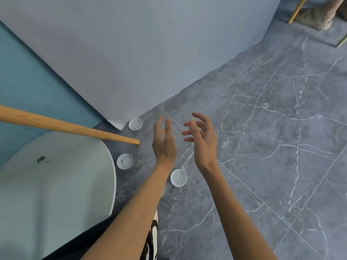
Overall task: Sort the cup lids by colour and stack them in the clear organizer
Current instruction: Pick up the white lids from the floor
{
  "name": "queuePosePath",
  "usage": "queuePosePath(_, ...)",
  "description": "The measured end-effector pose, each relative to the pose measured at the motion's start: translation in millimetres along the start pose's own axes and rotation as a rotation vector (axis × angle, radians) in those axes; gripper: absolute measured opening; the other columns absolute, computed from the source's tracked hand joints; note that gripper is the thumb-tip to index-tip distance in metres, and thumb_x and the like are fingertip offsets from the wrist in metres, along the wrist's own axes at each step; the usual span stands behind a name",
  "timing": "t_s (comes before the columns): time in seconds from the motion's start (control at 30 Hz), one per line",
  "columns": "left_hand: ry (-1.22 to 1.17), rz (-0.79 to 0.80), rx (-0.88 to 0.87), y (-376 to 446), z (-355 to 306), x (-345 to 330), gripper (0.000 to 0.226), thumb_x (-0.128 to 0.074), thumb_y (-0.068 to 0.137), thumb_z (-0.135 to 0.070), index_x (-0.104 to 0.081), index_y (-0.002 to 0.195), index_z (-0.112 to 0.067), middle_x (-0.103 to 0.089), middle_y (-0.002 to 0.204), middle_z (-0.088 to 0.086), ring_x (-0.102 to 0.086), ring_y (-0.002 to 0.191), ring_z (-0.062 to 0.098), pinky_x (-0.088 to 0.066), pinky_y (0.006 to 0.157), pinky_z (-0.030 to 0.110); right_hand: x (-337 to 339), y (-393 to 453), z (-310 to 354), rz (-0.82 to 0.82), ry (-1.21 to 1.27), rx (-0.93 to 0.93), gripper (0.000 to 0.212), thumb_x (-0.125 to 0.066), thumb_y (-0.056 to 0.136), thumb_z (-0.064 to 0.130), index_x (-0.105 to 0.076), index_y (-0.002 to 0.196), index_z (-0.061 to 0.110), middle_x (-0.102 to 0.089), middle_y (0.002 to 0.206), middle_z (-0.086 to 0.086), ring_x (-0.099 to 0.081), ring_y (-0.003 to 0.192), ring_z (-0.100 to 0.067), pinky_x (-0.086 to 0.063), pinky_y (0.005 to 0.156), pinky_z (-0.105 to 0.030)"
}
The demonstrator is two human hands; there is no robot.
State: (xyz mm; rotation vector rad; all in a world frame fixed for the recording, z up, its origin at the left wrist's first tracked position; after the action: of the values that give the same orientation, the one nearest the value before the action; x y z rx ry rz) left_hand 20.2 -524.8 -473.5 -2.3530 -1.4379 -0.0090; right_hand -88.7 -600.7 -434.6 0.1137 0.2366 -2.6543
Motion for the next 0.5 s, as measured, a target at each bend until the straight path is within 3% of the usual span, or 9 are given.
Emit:
queuePosePath(0.1,0.039,0.001,0.035,5,28,1,0.058,-0.04,0.088,-0.078,-0.047,0.139,-0.051,-0.067,0.123,-0.01,-0.068,0.11,0.019,-0.052,0.101,0.052,-3,0,-29,-0.014,-0.003,-0.03,0.036,-0.058,0.095,0.043,-0.059,0.127,0.026,-0.07,0.112,-0.006,-0.072,0.09,-0.021,-0.057,0.077,-0.033)
queuePosePath(0.27,0.1,0.047,0.059,14,60,0,0.052,-0.042,0.097,-0.067,-0.042,0.146,-0.047,-0.056,0.095,-0.045,-0.065,0.116,0.018,-0.051,0.103,0.051,-8,1,-65,-0.046,-0.001,-0.056,0.037,-0.059,0.095,0.042,-0.059,0.127,0.024,-0.069,0.111,-0.008,-0.072,0.087,-0.018,-0.058,0.076,-0.032)
queuePosePath(0.33,0.109,0.051,0.061,19,70,3,0.057,-0.041,0.094,-0.07,-0.042,0.146,-0.046,-0.056,0.099,-0.045,-0.064,0.118,0.016,-0.051,0.104,0.051,-10,0,-77,-0.047,-0.007,-0.058,0.037,-0.059,0.095,0.044,-0.059,0.126,0.025,-0.07,0.11,-0.007,-0.072,0.088,-0.018,-0.059,0.078,-0.034)
queuePosePath(0.43,0.124,0.05,0.084,24,89,7,0.063,-0.038,0.088,-0.077,-0.041,0.144,-0.049,-0.057,0.115,-0.031,-0.064,0.118,0.016,-0.051,0.103,0.05,-10,0,-96,-0.042,-0.034,-0.074,0.039,-0.059,0.094,0.046,-0.059,0.127,0.026,-0.07,0.108,-0.004,-0.072,0.088,-0.018,-0.059,0.081,-0.037)
queuePosePath(0.5,0.145,0.046,0.109,25,104,10,0.065,-0.038,0.084,-0.081,-0.041,0.142,-0.052,-0.058,0.11,-0.033,-0.066,0.114,0.017,-0.051,0.102,0.05,-9,0,-112,-0.057,-0.04,-0.095,0.037,-0.059,0.094,0.045,-0.059,0.127,0.026,-0.07,0.108,-0.005,-0.071,0.087,-0.018,-0.059,0.081,-0.036)
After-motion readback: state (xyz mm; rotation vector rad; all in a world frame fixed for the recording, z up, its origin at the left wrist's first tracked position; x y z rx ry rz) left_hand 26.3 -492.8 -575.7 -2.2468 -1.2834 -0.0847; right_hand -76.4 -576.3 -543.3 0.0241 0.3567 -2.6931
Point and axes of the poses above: each hand's wrist, its own y-axis towards the middle knuckle, its own x-axis out of the back of the hand, z = x × y, the point moved 6 cm from there along y, towards the middle knuckle
